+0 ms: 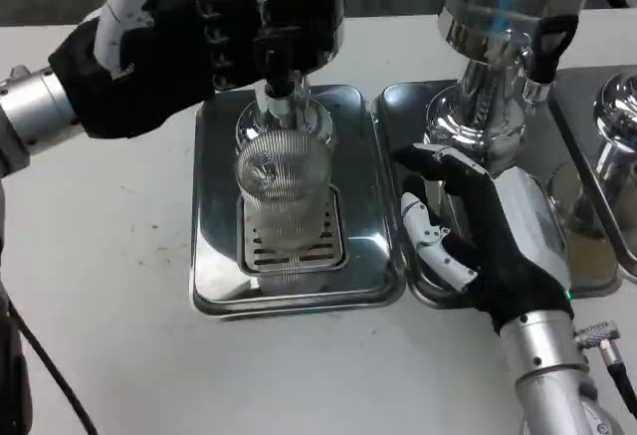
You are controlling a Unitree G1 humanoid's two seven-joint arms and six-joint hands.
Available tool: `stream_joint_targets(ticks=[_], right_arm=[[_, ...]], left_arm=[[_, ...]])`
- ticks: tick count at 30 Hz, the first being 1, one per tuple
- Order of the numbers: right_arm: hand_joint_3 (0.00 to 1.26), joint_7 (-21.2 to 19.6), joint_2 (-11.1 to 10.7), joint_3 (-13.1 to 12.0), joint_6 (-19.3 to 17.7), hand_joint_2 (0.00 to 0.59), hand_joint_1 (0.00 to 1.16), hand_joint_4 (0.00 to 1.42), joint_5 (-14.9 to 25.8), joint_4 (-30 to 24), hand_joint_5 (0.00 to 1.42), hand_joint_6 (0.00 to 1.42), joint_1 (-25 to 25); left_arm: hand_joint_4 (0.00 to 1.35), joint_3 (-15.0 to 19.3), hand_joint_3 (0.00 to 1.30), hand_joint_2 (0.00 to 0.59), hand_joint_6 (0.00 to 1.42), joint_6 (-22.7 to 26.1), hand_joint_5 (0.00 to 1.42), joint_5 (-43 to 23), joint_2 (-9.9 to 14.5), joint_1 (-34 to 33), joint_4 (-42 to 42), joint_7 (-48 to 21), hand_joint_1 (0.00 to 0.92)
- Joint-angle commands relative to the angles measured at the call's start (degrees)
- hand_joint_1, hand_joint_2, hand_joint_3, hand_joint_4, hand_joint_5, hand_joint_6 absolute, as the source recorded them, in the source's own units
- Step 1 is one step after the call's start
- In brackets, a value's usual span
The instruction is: Grasp the cup under the faucet to collect the drink, then remove the cup.
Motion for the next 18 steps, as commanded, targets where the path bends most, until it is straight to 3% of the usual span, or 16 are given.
stream_joint_targets(ticks=[1,11,18], right_arm=[[0.37,-0.43,0.36,-0.37,-0.07,0.494,0.39,0.31,0.34,-0.85,0.28,0.28,0.39],[0.37,-0.3,0.29,-0.49,-0.12,0.494,0.39,0.32,0.45,-0.65,0.28,0.28,0.11],[0.37,-0.28,0.16,-0.55,-0.06,0.494,0.39,0.32,0.32,-0.93,0.28,0.28,0.28]], left_arm=[[0.13,-0.65,0.25,0.061,0.11,-2.57,0.17,1.18,-0.3,0.91,-0.83,0.55,0.0],[0.14,-1.05,0.26,0.055,0.12,-7.55,0.18,1.79,-0.5,1.93,-1.91,1.04,0.0],[0.16,-1.47,0.27,0.058,0.14,-8.47,0.19,1.8,-0.87,2.66,-2.48,0.28,0.0]])
